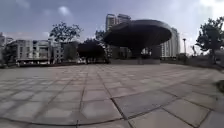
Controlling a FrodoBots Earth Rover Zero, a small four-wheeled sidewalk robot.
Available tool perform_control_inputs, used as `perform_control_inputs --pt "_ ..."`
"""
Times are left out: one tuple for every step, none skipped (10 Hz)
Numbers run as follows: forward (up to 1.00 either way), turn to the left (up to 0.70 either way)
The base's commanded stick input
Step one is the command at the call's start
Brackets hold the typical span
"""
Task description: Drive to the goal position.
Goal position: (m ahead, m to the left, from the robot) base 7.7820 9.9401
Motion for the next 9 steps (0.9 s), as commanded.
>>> perform_control_inputs --pt "0.70 0.00" --pt "0.70 0.00" --pt "0.70 0.00" --pt "0.70 0.00" --pt "0.70 -0.18" --pt "0.70 -0.34" --pt "0.70 -0.35" --pt "0.70 -0.07" --pt "0.70 -0.01"
